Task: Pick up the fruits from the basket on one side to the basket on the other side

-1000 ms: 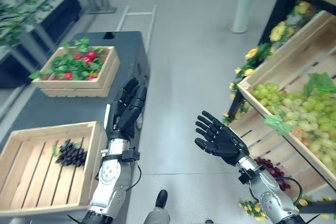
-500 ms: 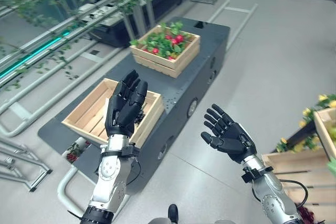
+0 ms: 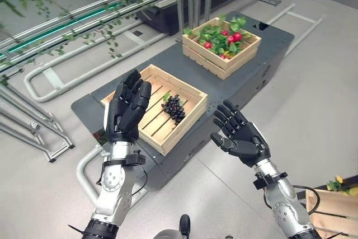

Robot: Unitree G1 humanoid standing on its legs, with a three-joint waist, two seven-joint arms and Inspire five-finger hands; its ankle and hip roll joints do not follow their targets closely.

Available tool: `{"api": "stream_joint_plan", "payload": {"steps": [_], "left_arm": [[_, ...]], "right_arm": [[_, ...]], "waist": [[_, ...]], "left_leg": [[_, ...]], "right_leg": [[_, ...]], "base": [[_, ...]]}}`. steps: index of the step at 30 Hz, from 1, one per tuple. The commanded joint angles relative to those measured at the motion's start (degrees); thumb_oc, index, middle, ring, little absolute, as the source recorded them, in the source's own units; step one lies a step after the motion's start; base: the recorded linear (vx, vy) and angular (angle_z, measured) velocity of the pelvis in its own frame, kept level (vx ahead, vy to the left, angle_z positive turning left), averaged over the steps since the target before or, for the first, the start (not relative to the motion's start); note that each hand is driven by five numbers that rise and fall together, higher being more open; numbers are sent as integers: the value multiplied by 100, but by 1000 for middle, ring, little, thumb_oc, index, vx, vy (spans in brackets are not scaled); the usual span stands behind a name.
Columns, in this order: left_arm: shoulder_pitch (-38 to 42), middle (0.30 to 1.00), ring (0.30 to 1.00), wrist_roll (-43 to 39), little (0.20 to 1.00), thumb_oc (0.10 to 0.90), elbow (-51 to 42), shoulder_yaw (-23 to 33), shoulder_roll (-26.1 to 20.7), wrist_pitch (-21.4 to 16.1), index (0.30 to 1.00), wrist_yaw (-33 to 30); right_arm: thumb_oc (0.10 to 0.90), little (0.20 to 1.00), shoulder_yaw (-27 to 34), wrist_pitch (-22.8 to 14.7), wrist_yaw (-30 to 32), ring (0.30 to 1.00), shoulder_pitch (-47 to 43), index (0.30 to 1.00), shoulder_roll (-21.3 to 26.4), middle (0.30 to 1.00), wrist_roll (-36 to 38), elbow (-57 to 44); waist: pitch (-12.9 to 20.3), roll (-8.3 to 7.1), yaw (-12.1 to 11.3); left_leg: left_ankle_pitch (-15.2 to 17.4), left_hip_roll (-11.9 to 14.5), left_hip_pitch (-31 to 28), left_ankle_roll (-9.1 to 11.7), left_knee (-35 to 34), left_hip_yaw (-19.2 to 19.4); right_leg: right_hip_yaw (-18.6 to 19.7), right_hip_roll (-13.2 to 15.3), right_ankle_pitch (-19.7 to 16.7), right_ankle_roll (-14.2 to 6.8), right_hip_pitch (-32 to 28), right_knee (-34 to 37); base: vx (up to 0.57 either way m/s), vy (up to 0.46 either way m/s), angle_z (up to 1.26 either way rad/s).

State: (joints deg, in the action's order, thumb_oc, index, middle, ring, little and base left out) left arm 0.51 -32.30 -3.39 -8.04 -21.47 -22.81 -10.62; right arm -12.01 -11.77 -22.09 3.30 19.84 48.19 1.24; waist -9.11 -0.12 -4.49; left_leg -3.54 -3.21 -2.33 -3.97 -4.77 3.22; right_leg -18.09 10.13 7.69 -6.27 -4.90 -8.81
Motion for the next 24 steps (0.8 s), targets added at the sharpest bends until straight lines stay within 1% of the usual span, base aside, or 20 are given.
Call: {"api": "stream_joint_plan", "payload": {"steps": [1, 2, 3, 4, 5, 6, 7, 8, 9, 10, 11, 13, 14, 15, 16, 18, 20, 21, 23, 24], "left_arm": [[508, 900, 900, 148, 900, 800, -736, 345, -295, -310, 900, 160], [513, 900, 900, 145, 900, 800, -734, 350, -293, -304, 900, 158], [516, 900, 900, 130, 900, 800, -745, 345, -288, -282, 900, 164], [519, 900, 900, 92, 900, 800, -743, 329, -289, -274, 900, 201], [497, 900, 900, 101, 900, 800, -765, 282, -246, -279, 900, 237], [489, 900, 900, 110, 900, 800, -773, 276, -240, -281, 900, 233], [415, 900, 900, 206, 900, 800, -813, 224, -194, -320, 900, 213], [400, 900, 900, 215, 900, 800, -821, 218, -186, -318, 900, 208], [355, 900, 900, 244, 900, 800, -838, 197, -147, -335, 900, 193], [341, 900, 900, 268, 900, 800, -840, 187, -135, -346, 900, 180], [325, 900, 900, 297, 900, 800, -826, 163, -122, -376, 900, 199], [294, 900, 900, 231, 900, 800, -827, 148, -148, -406, 900, 260], [265, 900, 900, 233, 900, 800, -828, 155, -161, -428, 900, 318], [235, 900, 900, 222, 900, 800, -831, 167, -189, -454, 900, 377], [193, 900, 900, 228, 900, 800, -838, 168, -254, -504, 900, 409], [126, 900, 900, 165, 900, 800, -879, 180, -308, -502, 900, 406], [93, 900, 900, 118, 900, 800, -955, 166, -318, -440, 900, 310], [87, 900, 900, 137, 900, 800, -1012, 161, -331, -395, 900, 230], [79, 900, 900, 77, 900, 800, -1039, 198, -337, -331, 900, 237], [62, 900, 900, 67, 900, 800, -1071, 221, -319, -267, 900, 224]], "right_arm": [[800, 900, -29, -619, -582, 900, -479, 900, -23, 900, 282, -920], [800, 900, -40, -600, -609, 900, -489, 900, -7, 900, 287, -922], [800, 900, -83, -572, -640, 900, -498, 900, 51, 900, 285, -955], [800, 900, -78, -546, -649, 900, -494, 900, 104, 900, 291, -976], [800, 900, -73, -494, -764, 900, -437, 900, 182, 900, 283, -1020], [800, 900, -72, -472, -795, 900, -427, 900, 191, 900, 291, -1023], [800, 900, -27, -476, -901, 900, -343, 900, 181, 900, 316, -1019], [800, 900, -20, -467, -918, 900, -337, 900, 174, 900, 316, -1012], [800, 900, -18, -434, -1025, 900, -335, 900, 128, 900, 317, -992], [800, 900, -27, -413, -1054, 900, -328, 900, 107, 900, 312, -996], [800, 900, -39, -383, -1038, 900, -338, 900, 78, 900, 309, -1017], [800, 900, -74, -337, -1015, 900, -371, 900, 75, 900, 345, -1085], [800, 900, -62, -306, -1006, 900, -364, 900, 76, 900, 375, -1141], [800, 900, -63, -320, -992, 900, -372, 900, 89, 900, 394, -1149], [800, 900, -72, -369, -1016, 900, -372, 900, 128, 900, 463, -1160], [800, 900, -50, -330, -1036, 900, -377, 900, 173, 900, 506, -1190], [800, 900, -62, -222, -963, 900, -408, 900, 264, 900, 514, -1251], [800, 900, -78, -121, -972, 900, -392, 900, 356, 900, 514, -1332], [800, 900, -62, -32, -952, 900, -370, 900, 431, 900, 529, -1388], [800, 900, -61, 24, -958, 900, -347, 900, 499, 900, 541, -1397]], "waist": [[192, -151, -127], [198, -146, -122], [185, -153, -74], [190, -166, -38], [209, -210, 31], [213, -215, 42], [217, -275, 86], [211, -289, 96], [179, -367, 131], [168, -386, 139], [130, -427, 168], [74, -475, 208], [59, -492, 221], [43, -506, 220], [42, -518, 225], [80, -546, 230], [153, -538, 246], [223, -562, 255], [289, -589, 254], [353, -613, 248]], "left_leg": [[337, -18, 20, 70, 228, -282], [334, -21, 35, 63, 240, -310], [321, -42, 38, 47, 255, -415], [306, -61, 43, 37, 265, -498], [302, -96, 74, 27, 321, -633], [304, -99, 77, 27, 330, -649], [379, -135, 118, 35, 407, -713], [412, -147, 116, 34, 427, -718], [564, -213, 108, 11, 500, -724], [616, -229, 102, 0, 522, -732], [724, -258, 83, -23, 555, -775], [899, -245, 74, -40, 683, -800], [954, -221, 60, -49, 727, -821], [997, -201, 37, -51, 760, -836], [1029, -178, 39, -52, 810, -921], [1071, -137, 41, -17, 937, -1021], [1017, 18, -79, 107, 897, -1037], [1001, 127, -123, 188, 948, -1005], [994, 209, -142, 247, 1005, -987], [877, 322, -103, 346, 1173, -982]], "right_leg": [[321, 497, -1205, -97, 815, -1119], [360, 468, -1215, -83, 846, -1147], [607, 257, -1139, -44, 916, -1164], [734, 108, -1083, -14, 916, -1027], [949, -99, -1005, 30, 872, -605], [972, -122, -995, 33, 859, -544], [1183, -177, -1100, -3, 817, 71], [1224, -177, -1175, -25, 811, 208], [1435, -143, -1537, -142, 893, 668], [1494, -131, -1637, -176, 931, 767], [1696, -130, -1874, -243, 1060, 1013], [1909, -133, -2057, -302, 1244, 1315], [1982, -162, -2054, -314, 1298, 1375], [1998, -174, -2063, -314, 1326, 1330], [2050, -270, -1932, -321, 1306, 1244], [2056, -365, -1809, -274, 1197, 1155], [1986, -466, -1678, -151, 1063, 1036], [1930, -514, -1597, -36, 924, 1062], [1872, -538, -1558, 40, 818, 1120], [1812, -602, -1495, 153, 676, 1198]], "base": [[80, 158, 27], [91, 96, 41], [78, 8, 48], [144, -48, 72], [123, -61, 63], [171, -128, 84], [117, -107, 69], [199, -220, 87], [150, -178, 63], [194, -255, 66], [163, -231, 48], [216, -301, 54], [207, -289, 53], [234, -366, 54], [245, -398, 83], [271, -392, 97], [279, -344, 43], [279, -345, 21], [240, -316, 24], [209, -311, 27]]}}
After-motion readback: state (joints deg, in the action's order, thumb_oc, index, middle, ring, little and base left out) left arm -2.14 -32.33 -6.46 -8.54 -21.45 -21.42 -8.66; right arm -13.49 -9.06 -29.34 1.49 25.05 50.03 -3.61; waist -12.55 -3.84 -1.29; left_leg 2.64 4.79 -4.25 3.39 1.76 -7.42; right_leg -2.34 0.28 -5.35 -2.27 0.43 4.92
